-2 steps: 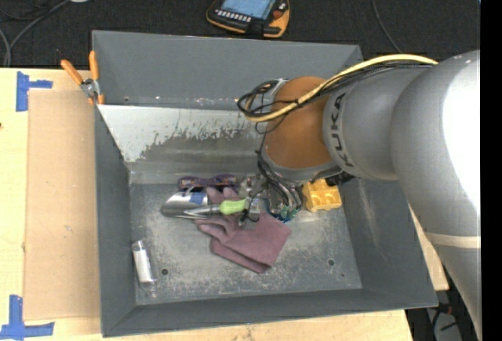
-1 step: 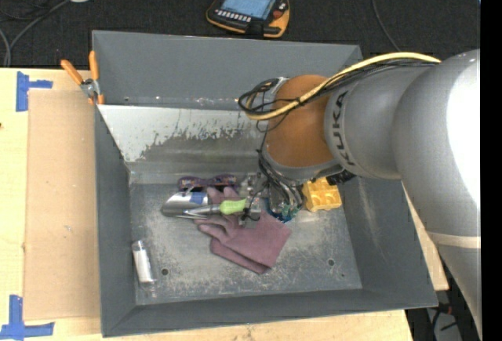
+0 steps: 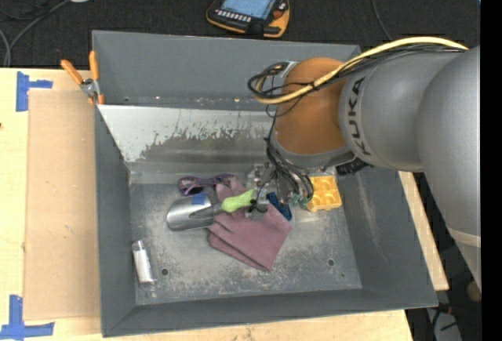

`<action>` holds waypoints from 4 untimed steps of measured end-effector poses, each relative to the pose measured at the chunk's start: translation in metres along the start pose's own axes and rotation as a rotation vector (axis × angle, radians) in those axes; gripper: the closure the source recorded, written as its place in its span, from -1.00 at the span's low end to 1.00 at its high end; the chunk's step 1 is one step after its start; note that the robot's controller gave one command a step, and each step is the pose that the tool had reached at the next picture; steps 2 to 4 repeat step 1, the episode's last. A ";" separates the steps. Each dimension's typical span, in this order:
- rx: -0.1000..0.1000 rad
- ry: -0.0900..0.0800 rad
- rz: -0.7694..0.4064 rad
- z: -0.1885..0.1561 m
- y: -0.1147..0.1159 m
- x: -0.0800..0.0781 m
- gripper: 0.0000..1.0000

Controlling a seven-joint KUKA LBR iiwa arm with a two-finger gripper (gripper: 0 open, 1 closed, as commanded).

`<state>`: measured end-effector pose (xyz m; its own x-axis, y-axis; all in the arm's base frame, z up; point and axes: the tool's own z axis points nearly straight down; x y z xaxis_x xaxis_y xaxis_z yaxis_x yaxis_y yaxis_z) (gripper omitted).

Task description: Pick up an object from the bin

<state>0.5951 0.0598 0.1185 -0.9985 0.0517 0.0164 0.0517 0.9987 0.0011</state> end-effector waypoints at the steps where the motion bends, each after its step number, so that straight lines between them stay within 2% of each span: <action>1: -0.001 -0.001 -0.001 -0.028 0.000 0.000 1.00; 4: -0.001 -0.001 -0.001 -0.028 0.000 0.000 1.00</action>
Offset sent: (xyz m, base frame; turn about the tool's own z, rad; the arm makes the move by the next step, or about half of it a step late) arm 0.0010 0.0000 0.0721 -0.0010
